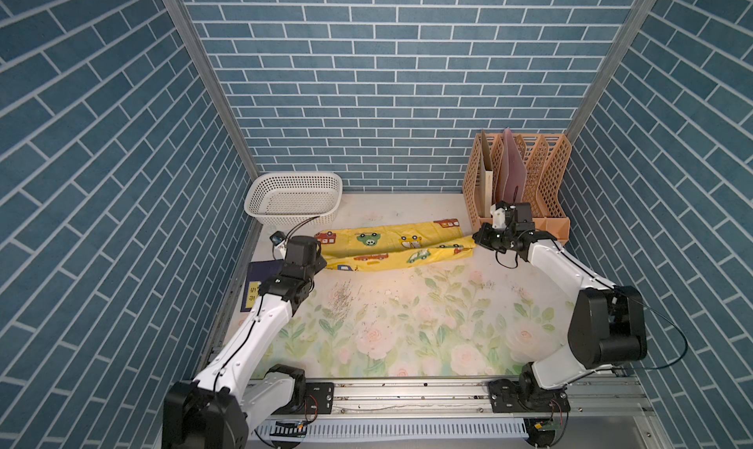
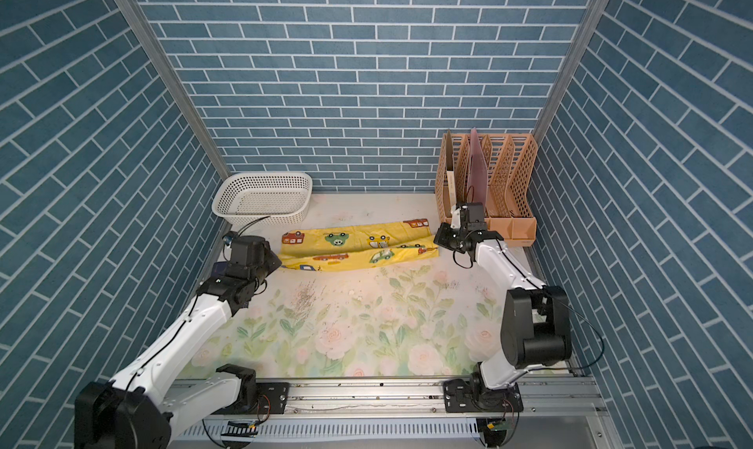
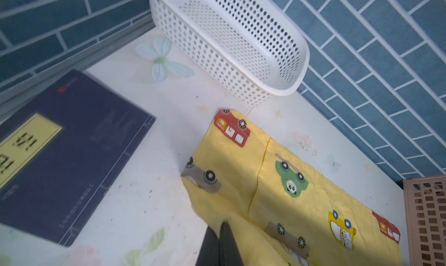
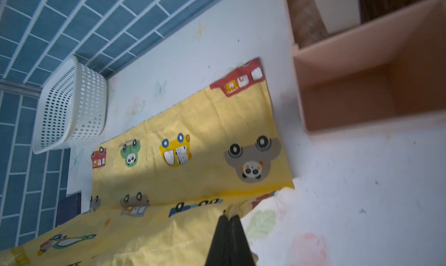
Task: Roll up the pillowcase
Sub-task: Fold the pillowcase at the center of the board.
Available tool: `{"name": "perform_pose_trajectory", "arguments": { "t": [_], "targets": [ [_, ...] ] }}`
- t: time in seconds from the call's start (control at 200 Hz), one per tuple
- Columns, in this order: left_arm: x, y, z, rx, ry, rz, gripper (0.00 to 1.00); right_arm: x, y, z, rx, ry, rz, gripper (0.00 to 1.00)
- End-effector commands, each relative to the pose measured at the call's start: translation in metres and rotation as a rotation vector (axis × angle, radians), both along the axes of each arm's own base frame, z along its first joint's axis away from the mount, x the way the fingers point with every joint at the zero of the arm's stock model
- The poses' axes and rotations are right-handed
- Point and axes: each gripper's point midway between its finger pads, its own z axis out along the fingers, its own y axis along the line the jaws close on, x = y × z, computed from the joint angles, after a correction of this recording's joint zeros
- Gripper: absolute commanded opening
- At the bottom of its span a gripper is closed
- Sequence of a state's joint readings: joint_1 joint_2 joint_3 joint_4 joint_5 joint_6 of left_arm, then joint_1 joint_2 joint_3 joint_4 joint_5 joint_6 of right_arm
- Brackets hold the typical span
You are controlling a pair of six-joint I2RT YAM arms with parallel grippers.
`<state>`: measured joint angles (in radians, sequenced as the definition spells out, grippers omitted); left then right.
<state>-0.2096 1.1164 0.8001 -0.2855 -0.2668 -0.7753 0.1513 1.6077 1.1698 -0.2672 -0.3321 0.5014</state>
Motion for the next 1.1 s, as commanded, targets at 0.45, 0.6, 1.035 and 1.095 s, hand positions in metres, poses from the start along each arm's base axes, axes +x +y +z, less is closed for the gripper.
{"name": "perform_pose_trajectory", "arguments": {
  "t": [0.45, 0.6, 1.035, 1.095],
  "targets": [
    [0.078, -0.010, -0.025, 0.097, 0.022, -0.093, 0.00, 0.072, 0.005, -0.030, 0.020, 0.030, -0.031, 0.00],
    [0.089, -0.009, -0.028, 0.114, 0.024, -0.085, 0.00, 0.084, 0.004, -0.032, 0.006, 0.029, -0.043, 0.00],
    [0.127, -0.007, -0.046, 0.155, 0.069, -0.075, 0.00, 0.110, 0.006, -0.026, 0.030, 0.016, -0.078, 0.15],
    [0.130, -0.007, -0.049, 0.160, 0.075, -0.075, 0.10, 0.113, 0.006, -0.021, 0.038, 0.001, -0.086, 0.18]
  ]
}}
